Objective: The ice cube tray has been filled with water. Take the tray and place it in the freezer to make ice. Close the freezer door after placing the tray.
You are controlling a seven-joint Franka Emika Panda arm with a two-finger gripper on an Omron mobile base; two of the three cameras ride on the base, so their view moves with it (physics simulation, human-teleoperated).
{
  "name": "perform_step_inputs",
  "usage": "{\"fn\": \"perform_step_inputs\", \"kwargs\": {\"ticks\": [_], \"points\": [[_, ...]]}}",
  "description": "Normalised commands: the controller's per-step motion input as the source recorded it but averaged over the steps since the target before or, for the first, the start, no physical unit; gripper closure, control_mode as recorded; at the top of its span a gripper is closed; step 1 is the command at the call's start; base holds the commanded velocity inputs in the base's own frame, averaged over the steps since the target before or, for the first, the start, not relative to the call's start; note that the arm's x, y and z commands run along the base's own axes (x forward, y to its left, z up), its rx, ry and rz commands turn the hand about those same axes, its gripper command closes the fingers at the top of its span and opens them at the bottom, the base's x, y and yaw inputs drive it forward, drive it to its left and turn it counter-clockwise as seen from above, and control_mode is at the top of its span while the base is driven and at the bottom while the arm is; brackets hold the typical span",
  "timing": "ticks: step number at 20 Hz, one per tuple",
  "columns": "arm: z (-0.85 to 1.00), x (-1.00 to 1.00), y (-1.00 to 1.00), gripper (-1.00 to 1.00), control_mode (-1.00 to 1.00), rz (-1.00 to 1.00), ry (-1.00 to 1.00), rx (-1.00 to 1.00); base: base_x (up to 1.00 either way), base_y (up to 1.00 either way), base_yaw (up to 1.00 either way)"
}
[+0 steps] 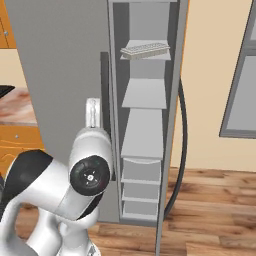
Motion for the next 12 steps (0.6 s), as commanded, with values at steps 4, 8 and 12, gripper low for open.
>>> {"fn": "perform_step_inputs", "kwargs": {"ticks": [4, 8, 12], "points": [[0.00, -0.29, -0.96, -1.00, -1.00, 0.00, 0.00, 0.00, 0.00, 0.00, 0.00], [-0.03, -0.15, -0.95, -1.00, -1.00, 0.00, 0.00, 0.00, 0.00, 0.00, 0.00], [-0.04, -0.01, -0.81, -1.00, -1.00, 0.00, 0.00, 0.00, 0.00, 0.00, 0.00]]}}
